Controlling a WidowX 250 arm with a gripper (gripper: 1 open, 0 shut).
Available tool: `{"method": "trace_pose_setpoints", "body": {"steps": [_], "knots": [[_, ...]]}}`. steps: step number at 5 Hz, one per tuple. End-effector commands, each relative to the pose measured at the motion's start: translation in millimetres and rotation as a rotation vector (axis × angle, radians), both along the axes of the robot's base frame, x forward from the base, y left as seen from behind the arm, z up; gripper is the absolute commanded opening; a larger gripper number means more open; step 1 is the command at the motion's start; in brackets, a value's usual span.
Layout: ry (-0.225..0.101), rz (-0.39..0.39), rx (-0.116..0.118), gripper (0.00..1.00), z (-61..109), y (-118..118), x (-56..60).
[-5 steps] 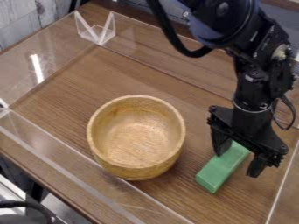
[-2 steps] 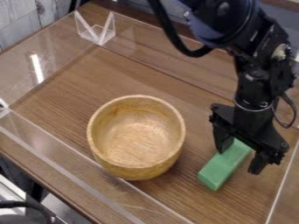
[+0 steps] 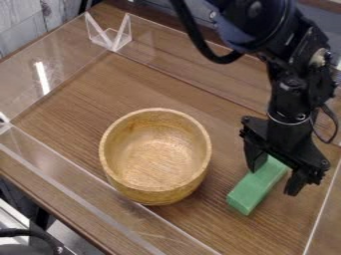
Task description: Put the green block in the brown bowl
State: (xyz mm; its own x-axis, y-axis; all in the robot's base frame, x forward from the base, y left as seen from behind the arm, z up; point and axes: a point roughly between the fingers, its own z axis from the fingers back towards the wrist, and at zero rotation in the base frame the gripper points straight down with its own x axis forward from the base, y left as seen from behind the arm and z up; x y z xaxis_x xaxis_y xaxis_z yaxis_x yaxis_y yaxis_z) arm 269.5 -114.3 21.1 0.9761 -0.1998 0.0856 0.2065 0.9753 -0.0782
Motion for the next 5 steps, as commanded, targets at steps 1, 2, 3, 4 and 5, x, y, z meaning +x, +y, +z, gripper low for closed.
{"method": "trace_pose_setpoints", "body": {"steps": [1,2,3,4,5], "knots": [[0.075,0.009,0.027,1.0,-28.4,13,-7.6],[0.083,0.012,0.027,1.0,-16.0,14,-7.5],[0.094,0.018,0.026,0.0,-5.2,13,-10.3],[0.118,0.029,0.025,0.0,2.4,10,-18.1],[0.128,0.044,0.02,0.0,5.1,6,-22.7]]}}
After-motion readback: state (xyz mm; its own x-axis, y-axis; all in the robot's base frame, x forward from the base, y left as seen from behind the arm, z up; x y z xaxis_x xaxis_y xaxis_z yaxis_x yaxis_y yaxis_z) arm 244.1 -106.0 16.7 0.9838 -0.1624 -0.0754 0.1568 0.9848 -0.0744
